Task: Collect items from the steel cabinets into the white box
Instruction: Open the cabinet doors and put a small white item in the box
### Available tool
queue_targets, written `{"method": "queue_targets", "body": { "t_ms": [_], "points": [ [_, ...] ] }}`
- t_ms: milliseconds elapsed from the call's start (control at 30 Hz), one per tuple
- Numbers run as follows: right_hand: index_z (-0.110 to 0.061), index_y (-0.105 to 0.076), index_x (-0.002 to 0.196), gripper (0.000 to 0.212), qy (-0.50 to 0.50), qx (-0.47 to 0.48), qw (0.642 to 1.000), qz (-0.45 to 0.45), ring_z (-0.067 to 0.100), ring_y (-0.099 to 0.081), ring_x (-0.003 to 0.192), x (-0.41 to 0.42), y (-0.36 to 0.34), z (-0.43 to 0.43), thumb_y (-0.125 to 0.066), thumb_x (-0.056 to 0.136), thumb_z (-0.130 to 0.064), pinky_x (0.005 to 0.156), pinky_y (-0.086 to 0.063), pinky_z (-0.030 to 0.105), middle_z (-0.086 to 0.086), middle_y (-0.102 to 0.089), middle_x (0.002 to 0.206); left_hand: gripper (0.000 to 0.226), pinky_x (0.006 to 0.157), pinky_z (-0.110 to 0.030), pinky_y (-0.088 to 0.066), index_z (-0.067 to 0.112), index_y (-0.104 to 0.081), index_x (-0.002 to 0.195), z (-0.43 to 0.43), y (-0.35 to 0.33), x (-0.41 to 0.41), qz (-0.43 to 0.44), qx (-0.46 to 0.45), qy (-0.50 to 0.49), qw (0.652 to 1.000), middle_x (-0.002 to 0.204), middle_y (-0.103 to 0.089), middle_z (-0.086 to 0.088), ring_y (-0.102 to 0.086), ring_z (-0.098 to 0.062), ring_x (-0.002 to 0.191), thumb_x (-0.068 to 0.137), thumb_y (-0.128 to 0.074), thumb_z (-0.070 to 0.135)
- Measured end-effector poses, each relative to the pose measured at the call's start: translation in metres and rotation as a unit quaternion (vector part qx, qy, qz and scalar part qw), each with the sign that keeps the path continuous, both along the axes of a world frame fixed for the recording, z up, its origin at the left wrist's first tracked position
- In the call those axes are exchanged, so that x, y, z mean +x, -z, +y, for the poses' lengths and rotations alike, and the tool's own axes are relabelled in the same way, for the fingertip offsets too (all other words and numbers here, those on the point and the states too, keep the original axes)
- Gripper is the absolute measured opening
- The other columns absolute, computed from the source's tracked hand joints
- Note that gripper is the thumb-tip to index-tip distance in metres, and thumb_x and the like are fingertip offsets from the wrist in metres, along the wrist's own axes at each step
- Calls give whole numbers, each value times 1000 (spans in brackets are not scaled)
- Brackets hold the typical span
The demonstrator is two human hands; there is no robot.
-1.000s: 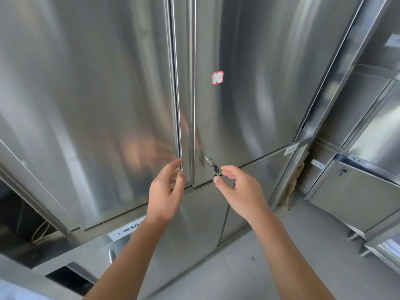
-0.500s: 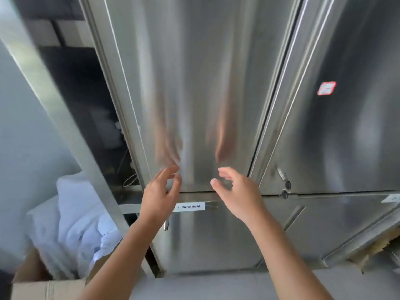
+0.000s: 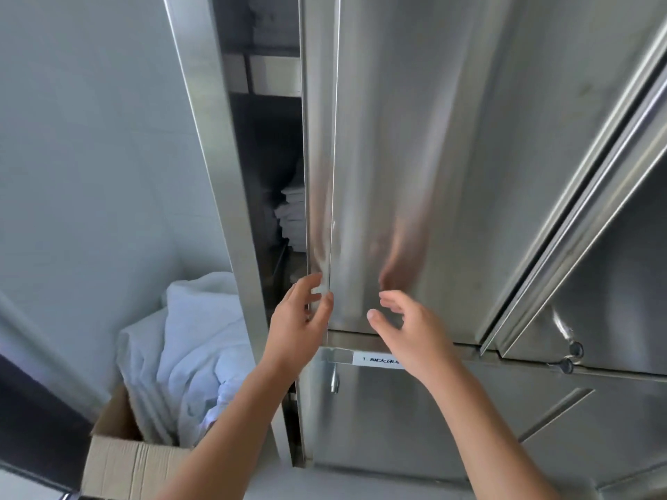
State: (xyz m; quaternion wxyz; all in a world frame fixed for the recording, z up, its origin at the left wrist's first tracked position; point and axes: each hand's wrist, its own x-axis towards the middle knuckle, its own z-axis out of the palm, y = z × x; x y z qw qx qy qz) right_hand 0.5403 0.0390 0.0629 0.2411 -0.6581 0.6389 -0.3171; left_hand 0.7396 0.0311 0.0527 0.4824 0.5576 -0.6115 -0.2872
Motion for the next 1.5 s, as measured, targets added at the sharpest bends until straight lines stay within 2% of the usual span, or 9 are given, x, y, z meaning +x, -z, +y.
{"method": "queue_targets", "body": {
  "t_ms": [67,233,467,667,800,900,1133,1333,1500],
  "points": [
    [-30,-60,133,47,16,1,1000,6,4,-57,126,0,1,1,-59,91,-52,107,-45,35,-16,-65,132,34,81,-14,-48,28,-54,132,-4,0,-3,4,-7,24,1000,126,-60,17,-60,0,112,98,-55,33],
    [-32,-59,133,47,64,12,998,18,4,-57,126,-6,6,5,-57,92,-54,106,-45,32,-18,-65,132,39,88,-25,-53,34,-53,136,-13,3,-7,-5,-20,25,999,122,-61,17,-60,3,110,98,-53,38],
    [-31,-60,132,43,118,21,993,18,4,-57,127,-15,9,14,-59,94,-50,103,-45,31,-16,-66,131,42,87,-16,-52,36,-53,137,-16,4,-11,-2,-31,58,998,120,-61,15,-62,4,107,96,-54,35],
    [-31,-62,130,42,153,16,988,23,3,-59,124,-34,11,25,-60,93,-50,103,-47,32,-16,-67,130,40,86,-11,-48,33,-55,137,-22,7,-28,-4,-31,88,996,115,-62,13,-62,-1,107,96,-55,35],
    [-30,-62,130,42,170,17,985,19,4,-59,123,-50,10,33,-60,93,-50,103,-47,33,-15,-67,130,43,89,-22,-53,29,-53,139,-23,6,-46,-5,-30,124,992,116,-60,13,-62,1,107,97,-55,36],
    [-30,-63,130,42,177,15,984,13,4,-59,123,-62,8,39,-61,93,-50,103,-47,34,-15,-67,129,45,91,-24,-52,28,-50,142,-24,6,-63,-23,-34,141,989,117,-59,14,-60,3,108,97,-55,36],
    [-30,-63,130,45,199,11,980,1,6,-60,123,-98,10,52,-61,91,-53,103,-49,38,-15,-68,128,51,82,-1,-39,25,-45,147,-26,6,-105,-39,-10,186,982,120,-58,9,-54,6,113,97,-55,33],
    [-31,-63,129,45,200,15,980,0,4,-60,124,-123,8,57,-61,90,-54,103,-49,36,-17,-68,128,53,78,3,-35,22,-42,148,-25,6,-142,-43,-12,202,978,123,-58,5,-47,20,109,98,-55,30],
    [-33,-63,125,42,198,23,980,15,6,-61,121,-141,5,61,-59,90,-56,100,-50,35,-16,-68,128,54,79,-1,-39,24,-43,148,-25,7,-163,-53,-17,214,975,122,-59,6,-54,9,110,97,-58,30]
  ]
}}
